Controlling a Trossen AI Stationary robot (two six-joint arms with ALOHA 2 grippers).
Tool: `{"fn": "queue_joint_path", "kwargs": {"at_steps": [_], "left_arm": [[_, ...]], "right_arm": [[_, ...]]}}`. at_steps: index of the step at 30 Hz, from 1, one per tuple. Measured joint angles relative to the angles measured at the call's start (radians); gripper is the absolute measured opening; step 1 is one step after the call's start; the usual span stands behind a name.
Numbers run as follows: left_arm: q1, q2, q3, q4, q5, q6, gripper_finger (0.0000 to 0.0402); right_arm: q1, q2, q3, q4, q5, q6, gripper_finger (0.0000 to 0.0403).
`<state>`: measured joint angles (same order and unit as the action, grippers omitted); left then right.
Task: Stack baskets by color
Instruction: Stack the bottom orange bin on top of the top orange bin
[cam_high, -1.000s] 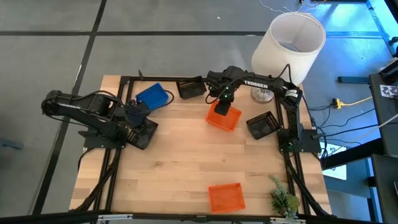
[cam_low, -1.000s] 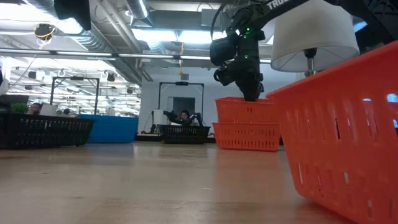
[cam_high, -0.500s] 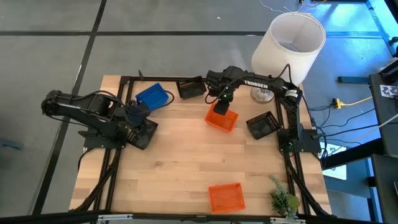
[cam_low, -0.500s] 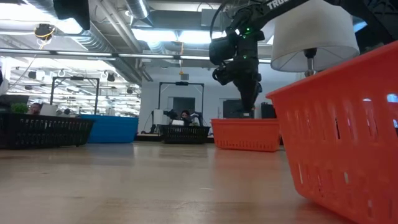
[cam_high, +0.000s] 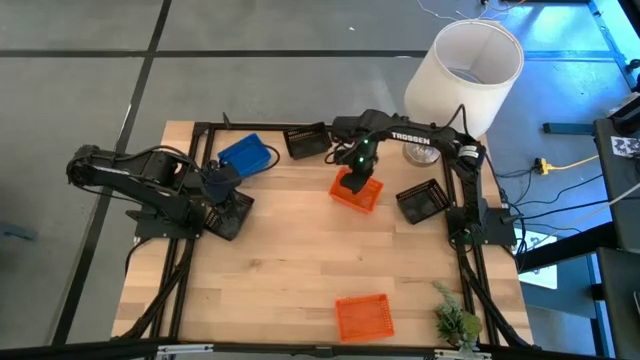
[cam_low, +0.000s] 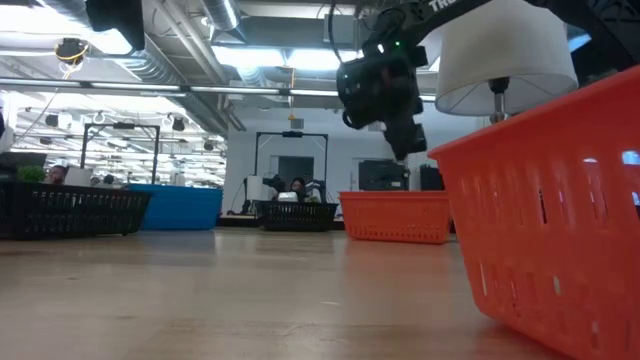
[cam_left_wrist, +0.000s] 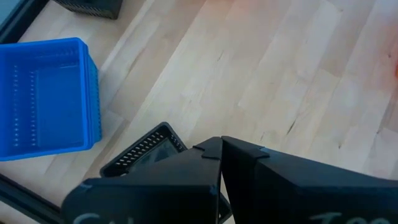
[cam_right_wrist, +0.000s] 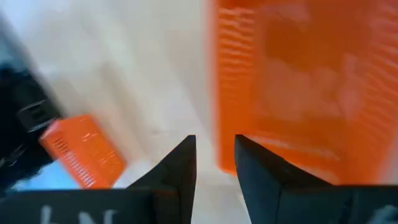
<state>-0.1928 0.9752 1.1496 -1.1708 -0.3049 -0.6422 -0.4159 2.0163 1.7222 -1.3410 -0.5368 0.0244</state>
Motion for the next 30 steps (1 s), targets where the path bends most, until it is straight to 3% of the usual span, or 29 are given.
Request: {"fn": "queue_joint_path", "kwargs": {"at_steps": [5, 7, 14, 23, 30], "left_arm": [[0.0, 0.0, 0.0, 0.0, -0.005, 0.0, 0.0], [0.0, 0.0, 0.0, 0.0, -0.012, -0.001, 0.0], [0.0, 0.0, 0.0, 0.0, -0.023, -0.001, 0.0], [0.0, 0.0, 0.0, 0.005, 0.035, 0.098, 0.0], [-0.027, 0.0, 0.0, 0.035, 0.063, 0.255, 0.0]], "right_arm": [[0.041, -0.014, 0.0, -0.067, -0.266, -0.176, 0.0108], [0.068, -0.037, 0.0, -0.104, -0.301, -0.249, 0.0108], [0.214, -0.153, 0.001, -0.176, -0.217, -0.322, 0.0108], [0.465, -0.306, 0.001, -0.202, 0.01, -0.064, 0.0108], [0.677, -0.307, 0.0, -0.112, 0.084, 0.123, 0.0108]]}}
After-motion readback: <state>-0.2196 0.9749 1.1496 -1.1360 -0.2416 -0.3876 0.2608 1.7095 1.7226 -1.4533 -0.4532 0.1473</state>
